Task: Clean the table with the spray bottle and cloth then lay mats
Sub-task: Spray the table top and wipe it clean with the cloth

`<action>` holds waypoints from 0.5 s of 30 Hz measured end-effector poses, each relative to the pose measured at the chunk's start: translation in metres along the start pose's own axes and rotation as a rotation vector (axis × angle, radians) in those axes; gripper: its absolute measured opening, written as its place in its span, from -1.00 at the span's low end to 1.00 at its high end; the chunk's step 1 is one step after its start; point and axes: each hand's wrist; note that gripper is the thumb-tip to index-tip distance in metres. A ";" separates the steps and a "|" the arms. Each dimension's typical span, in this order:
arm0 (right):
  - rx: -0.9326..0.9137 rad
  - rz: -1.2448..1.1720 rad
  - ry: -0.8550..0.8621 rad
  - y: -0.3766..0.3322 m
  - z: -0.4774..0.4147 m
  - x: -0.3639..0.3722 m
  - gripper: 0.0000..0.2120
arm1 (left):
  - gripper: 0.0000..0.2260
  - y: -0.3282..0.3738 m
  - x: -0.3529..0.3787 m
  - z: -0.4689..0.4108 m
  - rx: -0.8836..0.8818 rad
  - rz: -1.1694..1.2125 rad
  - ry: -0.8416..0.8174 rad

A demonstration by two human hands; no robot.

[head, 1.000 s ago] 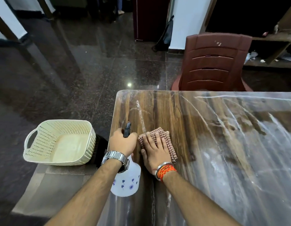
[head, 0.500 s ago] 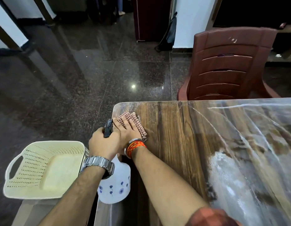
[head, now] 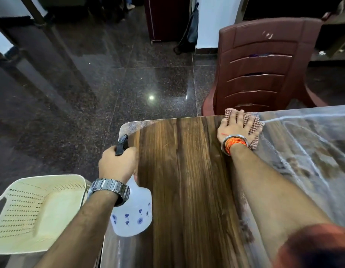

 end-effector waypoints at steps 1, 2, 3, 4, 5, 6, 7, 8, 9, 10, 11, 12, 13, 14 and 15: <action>0.040 -0.007 -0.001 -0.002 0.004 0.000 -0.44 | -0.86 -0.001 -0.002 0.000 0.003 0.002 0.003; 0.053 -0.026 -0.002 -0.011 0.007 0.002 -0.44 | -0.88 -0.001 -0.004 0.001 0.011 0.003 0.006; 0.027 -0.035 -0.004 -0.026 0.013 0.003 -0.45 | -0.90 -0.001 -0.006 0.002 0.018 0.003 0.009; -0.051 -0.020 0.000 -0.044 0.020 0.006 -0.45 | -0.90 -0.001 -0.009 0.003 0.022 0.006 0.014; -0.174 0.008 0.005 -0.065 0.030 0.012 -0.45 | -0.90 -0.003 -0.012 0.003 0.018 0.009 0.017; -0.317 0.034 0.001 -0.091 0.043 0.021 -0.46 | -0.90 -0.004 -0.015 0.003 0.012 0.014 0.020; -0.460 0.051 -0.021 -0.118 0.059 0.032 -0.46 | -0.90 -0.006 -0.017 0.002 -0.003 0.014 0.021; -0.590 0.062 -0.056 -0.147 0.076 0.041 -0.46 | -0.88 -0.008 -0.018 0.001 -0.013 0.013 0.020; -0.697 0.067 -0.095 -0.173 0.092 0.050 -0.46 | -0.83 -0.010 -0.019 0.001 -0.028 0.015 0.021; -0.777 0.061 -0.123 -0.199 0.105 0.056 -0.47 | -0.78 -0.009 -0.021 0.001 -0.032 0.021 0.033; -0.839 0.065 -0.151 -0.218 0.115 0.061 -0.48 | -0.73 -0.009 -0.023 0.001 -0.022 0.026 0.045; -0.894 0.097 -0.170 -0.229 0.121 0.065 -0.49 | -0.70 -0.010 -0.023 0.001 -0.009 0.022 0.048; -0.958 0.140 -0.185 -0.234 0.123 0.066 -0.50 | -0.70 -0.010 -0.024 0.001 -0.002 0.008 0.048; -1.033 0.184 -0.188 -0.234 0.123 0.066 -0.50 | -0.73 -0.010 -0.025 0.001 0.004 0.004 0.044; -1.102 0.218 -0.184 -0.226 0.122 0.064 -0.51 | -0.77 -0.011 -0.024 0.001 -0.002 0.002 0.036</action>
Point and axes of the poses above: each hand's wrist, its own z-axis away from the middle knuckle, its own x-axis out of the palm, y = z × x, and after that the axes turned 8 degrees about -x, right-handed
